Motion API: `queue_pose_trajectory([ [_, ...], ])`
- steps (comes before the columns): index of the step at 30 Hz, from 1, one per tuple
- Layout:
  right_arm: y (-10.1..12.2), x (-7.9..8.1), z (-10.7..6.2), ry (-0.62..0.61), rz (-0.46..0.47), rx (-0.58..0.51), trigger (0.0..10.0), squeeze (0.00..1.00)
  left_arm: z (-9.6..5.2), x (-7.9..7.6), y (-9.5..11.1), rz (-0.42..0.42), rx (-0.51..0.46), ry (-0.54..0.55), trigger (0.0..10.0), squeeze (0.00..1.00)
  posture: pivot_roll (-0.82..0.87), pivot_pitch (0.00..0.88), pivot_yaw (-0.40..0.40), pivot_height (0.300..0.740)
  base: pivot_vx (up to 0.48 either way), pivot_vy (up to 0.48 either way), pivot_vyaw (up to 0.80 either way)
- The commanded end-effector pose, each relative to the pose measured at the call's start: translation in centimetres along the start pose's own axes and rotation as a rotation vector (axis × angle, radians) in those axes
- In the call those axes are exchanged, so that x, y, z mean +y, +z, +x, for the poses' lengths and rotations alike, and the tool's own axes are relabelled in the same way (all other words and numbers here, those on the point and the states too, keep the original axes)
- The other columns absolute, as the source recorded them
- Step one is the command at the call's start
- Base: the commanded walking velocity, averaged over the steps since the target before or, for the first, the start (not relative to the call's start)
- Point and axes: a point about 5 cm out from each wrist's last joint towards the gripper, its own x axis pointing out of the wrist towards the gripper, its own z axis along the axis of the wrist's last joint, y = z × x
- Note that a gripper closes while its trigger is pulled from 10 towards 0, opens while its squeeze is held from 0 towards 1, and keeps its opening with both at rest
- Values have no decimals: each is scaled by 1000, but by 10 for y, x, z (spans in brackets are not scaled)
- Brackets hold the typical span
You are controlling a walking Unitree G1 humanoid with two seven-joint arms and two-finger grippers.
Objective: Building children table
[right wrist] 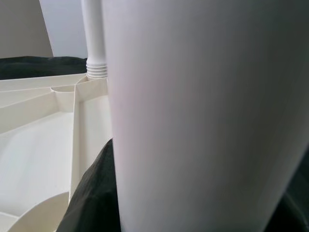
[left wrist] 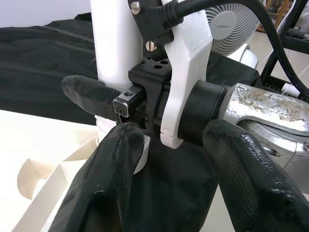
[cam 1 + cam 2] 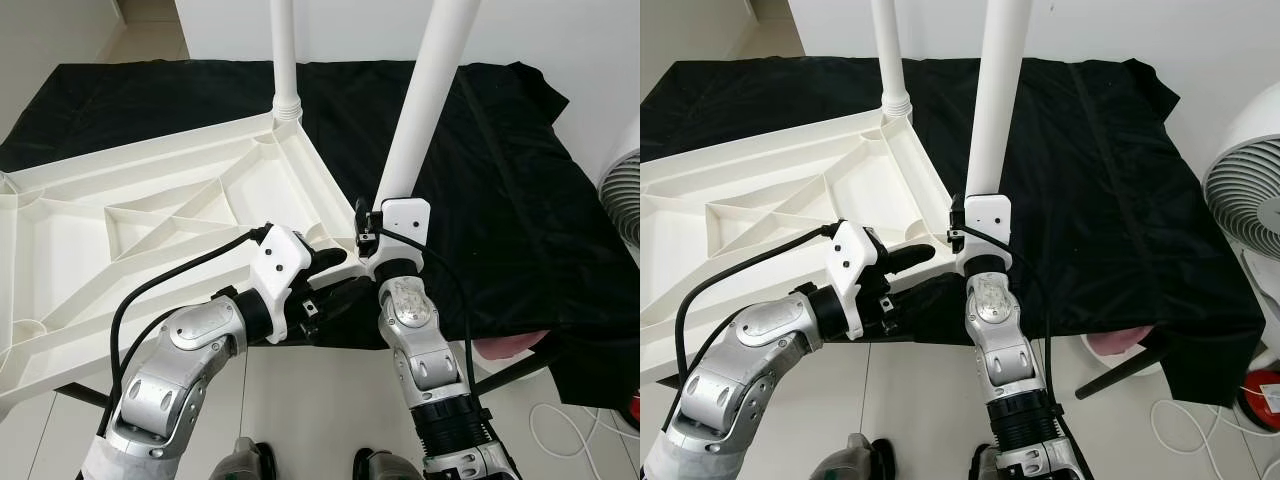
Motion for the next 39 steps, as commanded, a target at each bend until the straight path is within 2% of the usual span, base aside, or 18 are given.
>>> queue_pose_trajectory([
  [1, -21, -14, -5, -65, -4, 99, 10000, 1000, -1, 4, -2, 3, 9, 85, 10000, 0, -13, 141, 32, 740, 0, 0, 0],
  [13, -8, -18, 3, 33, 49, 16, 10000, 1000, 1, 4, -2, 1, 7, 87, 10000, 0, -16, 135, 30, 740, 0, 0, 0],
  [14, -7, -20, 5, 58, 50, 7, 10000, 200, 1, 4, -2, 0, 6, 88, 10000, 0, -16, 135, 30, 740, 0, 0, 0],
  [15, -6, -22, 7, 105, 57, 4, 10000, 0, 1, 4, -2, -1, 5, 89, 10000, 0, -16, 135, 30, 740, 0, 0, 0],
  [16, -6, -22, 7, 105, 57, 4, 10000, 0, 1, 4, -2, -1, 5, 89, 10000, 0, -16, 135, 30, 740, 0, 0, 0],
  [18, -3, -25, 10, 209, 64, -9, 10000, 0, 1, 4, -2, -2, 6, 87, 10000, 0, -16, 135, 30, 740, 0, 0, 0],
  [19, -3, -25, 10, 209, 64, -9, 10000, 0, 1, 4, -2, -2, 6, 87, 10000, 0, -16, 135, 30, 740, 0, 0, 0],
  [20, -1, -27, 11, 264, 72, -11, 10000, 0, 1, 3, -3, -3, 6, 83, 10000, 0, -21, 142, 33, 740, 0, 0, 0],
  [22, -1, -27, 11, 264, 72, -11, 10000, 0, 1, 3, -3, -3, 6, 83, 10000, 0, -21, 142, 33, 740, 0, 0, 0],
  [23, 0, -30, 13, 325, 64, -13, 10000, 0, 1, 2, -3, -7, 8, 77, 10000, 0, -21, 142, 33, 740, 0, 0, 0],
  [24, 0, -30, 13, 325, 64, -13, 10000, 0, 1, 2, -3, -7, 8, 77, 10000, 0, -21, 142, 33, 740, 0, 0, 0],
  [27, 1, -37, 18, 495, 47, -1, 10000, 0, 3, -3, -4, -15, 7, 63, 10000, 0, -25, 142, 34, 740, 0, 0, 0],
  [29, 1, -37, 18, 495, 47, -1, 10000, 0, 3, -3, -4, -15, 7, 63, 10000, 0, -25, 142, 34, 740, 0, 0, 0],
  [34, 2, -40, 22, 704, 18, 2, 10000, 0, 4, -3, -3, -11, 6, 62, 10000, 0, -19, 143, 36, 740, 0, 0, 0],
  [36, 2, -40, 22, 704, 18, 2, 10000, 0, 4, -3, -3, -11, 6, 62, 10000, 0, -19, 143, 36, 740, 0, 0, 0],
  [38, 2, -42, 22, 764, 7, 14, 10000, 0, 4, -3, -3, -9, 6, 65, 10000, 0, -19, 145, 36, 740, 0, 0, 0],
  [39, 1, -43, 22, 790, -4, 19, 9569, 0, 4, -3, -3, -10, 6, 66, 10000, 0, -19, 145, 36, 740, 0, 0, 0],
])
